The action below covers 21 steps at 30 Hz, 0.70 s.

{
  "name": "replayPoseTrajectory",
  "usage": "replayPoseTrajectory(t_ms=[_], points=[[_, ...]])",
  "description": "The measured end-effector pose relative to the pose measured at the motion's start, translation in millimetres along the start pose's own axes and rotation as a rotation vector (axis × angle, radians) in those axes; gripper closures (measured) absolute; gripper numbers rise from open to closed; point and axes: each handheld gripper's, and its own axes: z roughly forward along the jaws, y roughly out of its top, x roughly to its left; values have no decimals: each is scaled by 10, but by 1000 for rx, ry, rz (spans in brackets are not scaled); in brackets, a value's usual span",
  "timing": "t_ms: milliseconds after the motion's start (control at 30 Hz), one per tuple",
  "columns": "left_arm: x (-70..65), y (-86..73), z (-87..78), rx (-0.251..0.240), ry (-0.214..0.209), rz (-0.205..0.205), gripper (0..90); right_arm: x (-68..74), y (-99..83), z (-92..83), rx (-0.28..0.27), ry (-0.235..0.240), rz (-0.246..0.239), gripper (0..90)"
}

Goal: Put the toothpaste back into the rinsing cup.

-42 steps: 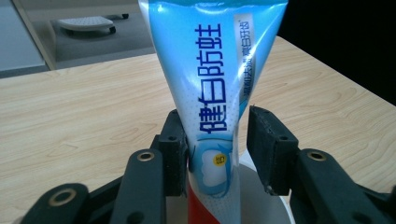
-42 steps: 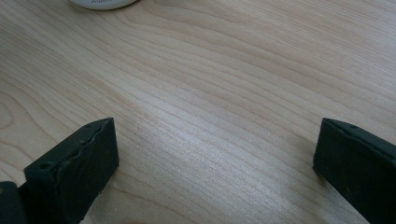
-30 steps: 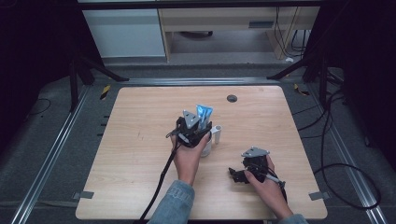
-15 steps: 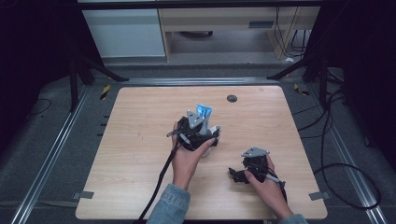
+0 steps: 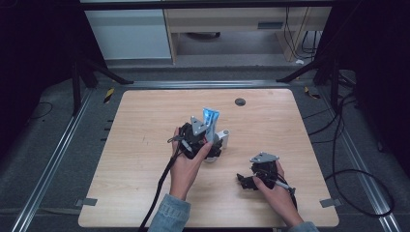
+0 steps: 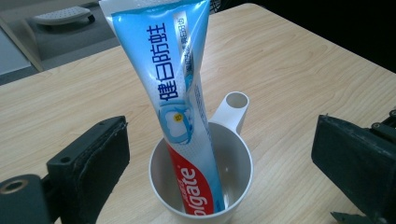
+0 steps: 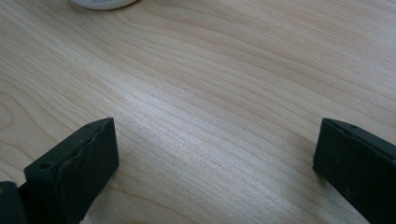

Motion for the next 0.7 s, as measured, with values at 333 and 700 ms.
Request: replayPoseTrajectory(t_ms=[333,700], points=[[35,-33,-12,84,-18,54,32,0,0,0,0,0,0,3],[200,-161,-64,156,-51,80,33,-1,0,0,0,1,-1,3]])
